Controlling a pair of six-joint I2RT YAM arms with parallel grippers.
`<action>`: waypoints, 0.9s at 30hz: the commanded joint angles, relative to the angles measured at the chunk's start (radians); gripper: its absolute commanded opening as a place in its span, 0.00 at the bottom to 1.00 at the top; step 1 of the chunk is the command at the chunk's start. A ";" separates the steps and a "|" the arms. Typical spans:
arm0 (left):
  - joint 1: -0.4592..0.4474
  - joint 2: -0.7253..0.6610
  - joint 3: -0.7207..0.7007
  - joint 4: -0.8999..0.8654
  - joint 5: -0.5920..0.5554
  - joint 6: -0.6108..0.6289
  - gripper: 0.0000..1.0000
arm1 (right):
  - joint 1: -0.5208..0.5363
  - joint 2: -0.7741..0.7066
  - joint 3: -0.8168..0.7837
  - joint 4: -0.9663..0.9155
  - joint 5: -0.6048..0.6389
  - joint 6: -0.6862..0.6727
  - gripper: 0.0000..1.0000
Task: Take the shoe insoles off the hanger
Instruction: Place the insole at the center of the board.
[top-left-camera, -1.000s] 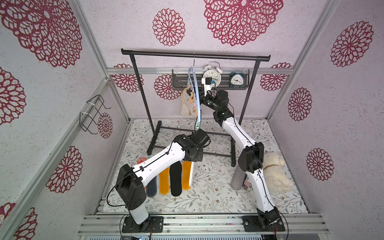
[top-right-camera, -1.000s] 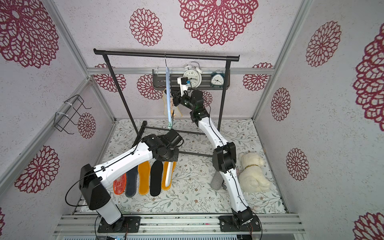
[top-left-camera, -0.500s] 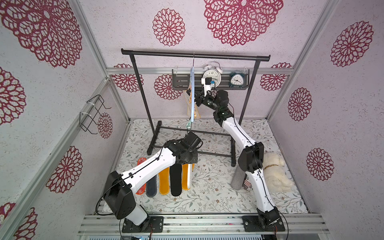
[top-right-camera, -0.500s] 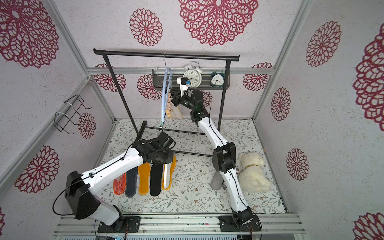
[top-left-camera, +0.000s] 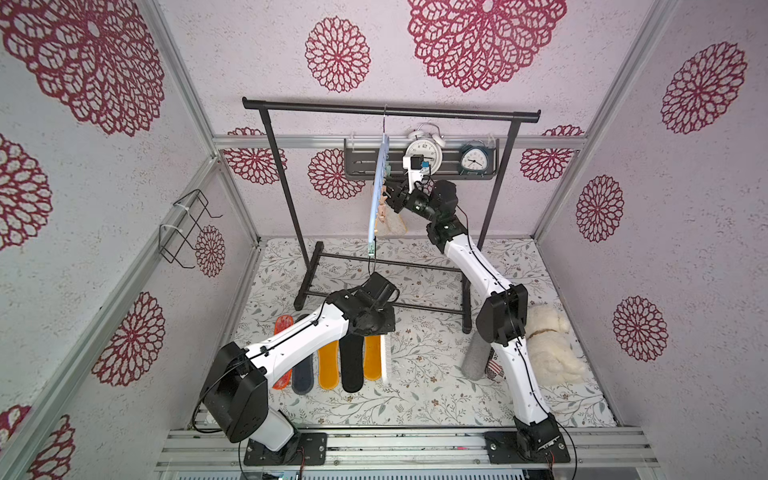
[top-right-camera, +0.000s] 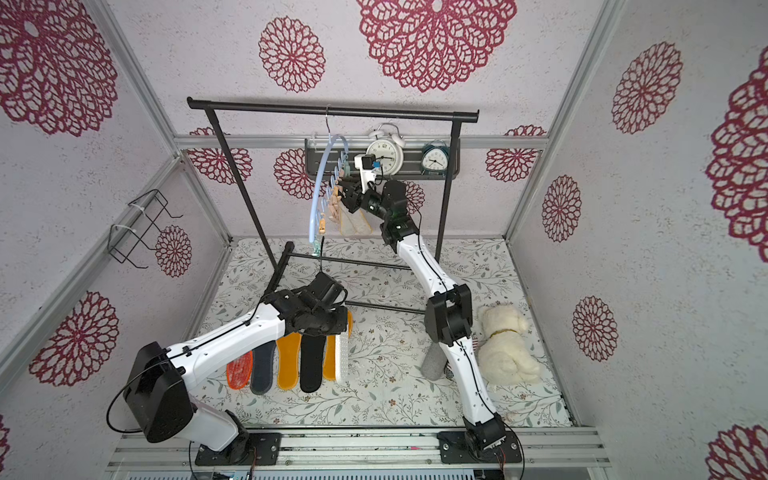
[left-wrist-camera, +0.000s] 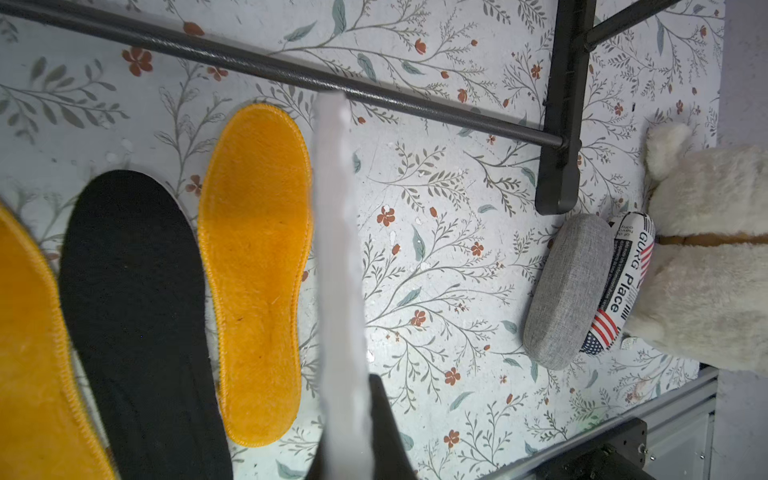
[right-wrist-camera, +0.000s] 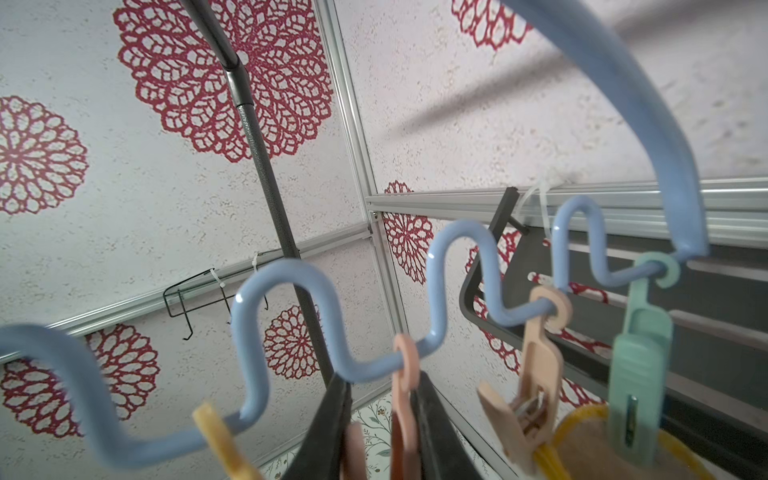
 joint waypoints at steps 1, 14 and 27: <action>-0.002 0.047 -0.021 0.041 0.020 -0.016 0.01 | -0.014 0.019 0.015 -0.026 -0.008 -0.002 0.14; -0.149 0.349 0.306 -0.365 -0.154 -0.043 0.00 | -0.025 0.017 0.014 -0.027 -0.017 0.002 0.14; -0.161 0.667 0.649 -0.668 -0.390 -0.053 0.00 | -0.029 0.019 0.015 -0.024 -0.026 0.006 0.14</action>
